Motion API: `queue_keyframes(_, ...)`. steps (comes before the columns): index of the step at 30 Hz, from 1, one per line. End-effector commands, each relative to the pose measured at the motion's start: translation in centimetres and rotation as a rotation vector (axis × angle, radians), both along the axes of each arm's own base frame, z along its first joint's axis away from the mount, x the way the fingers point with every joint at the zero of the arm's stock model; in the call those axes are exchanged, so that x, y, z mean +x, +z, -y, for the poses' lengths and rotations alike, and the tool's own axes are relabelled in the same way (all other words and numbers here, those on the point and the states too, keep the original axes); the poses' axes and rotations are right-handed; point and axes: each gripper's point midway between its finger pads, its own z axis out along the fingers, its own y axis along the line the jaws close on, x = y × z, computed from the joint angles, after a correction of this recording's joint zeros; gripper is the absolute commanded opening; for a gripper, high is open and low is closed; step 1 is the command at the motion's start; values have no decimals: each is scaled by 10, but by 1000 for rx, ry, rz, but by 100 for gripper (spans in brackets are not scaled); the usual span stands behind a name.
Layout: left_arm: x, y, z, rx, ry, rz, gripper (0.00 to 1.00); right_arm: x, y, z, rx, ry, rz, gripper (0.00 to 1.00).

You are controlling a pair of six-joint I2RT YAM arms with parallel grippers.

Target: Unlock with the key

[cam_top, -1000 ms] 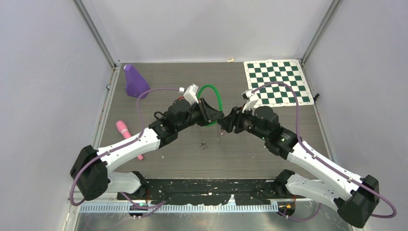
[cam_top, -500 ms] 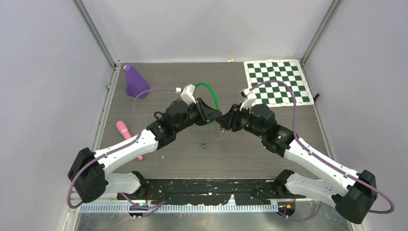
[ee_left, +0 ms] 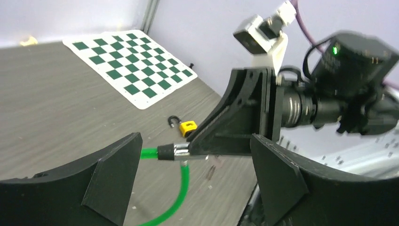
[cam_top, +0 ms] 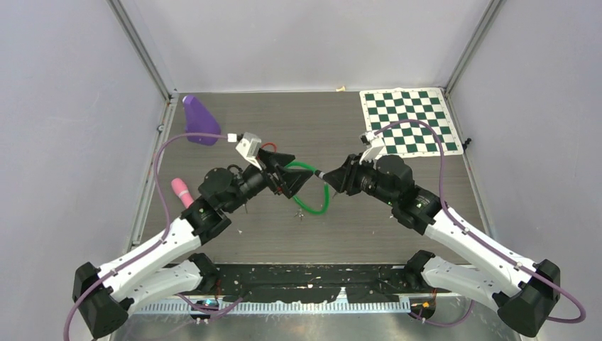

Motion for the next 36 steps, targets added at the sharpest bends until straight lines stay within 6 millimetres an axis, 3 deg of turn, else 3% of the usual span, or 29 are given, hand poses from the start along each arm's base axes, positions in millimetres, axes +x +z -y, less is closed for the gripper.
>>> queue_keyframes(1, -11, -5, -5, 131, -49, 273, 89, 6, 52, 1, 92, -11, 109, 5)
queue_keyframes(9, -30, -53, 22, 187, -195, 188, 86, 11, 57, 1, 84, -20, 123, 6)
queue_keyframes(18, -7, -97, 63, 141, -102, -56, 75, 14, 50, 4, 73, -44, 113, 6)
queue_keyframes(21, 1, -108, 78, 114, -96, -103, 66, 13, 49, 5, 78, -50, 111, 5)
queue_keyframes(24, 6, -109, 90, 100, -103, -106, 51, 13, 48, 7, 82, -61, 111, 5)
queue_keyframes(26, 4, -107, 95, 103, -122, -87, 36, 13, 49, 11, 82, -74, 117, 6)
queue_keyframes(28, 2, -104, 97, 120, -131, -49, 8, 12, 55, 18, 87, -99, 138, 5)
queue_keyframes(29, 1, -104, 97, 140, -131, -30, 0, 15, 57, 23, 79, -129, 150, 5)
queue_keyframes(36, -5, -138, 97, 395, -142, 99, 0, 22, 82, 65, 88, -280, 223, 6)
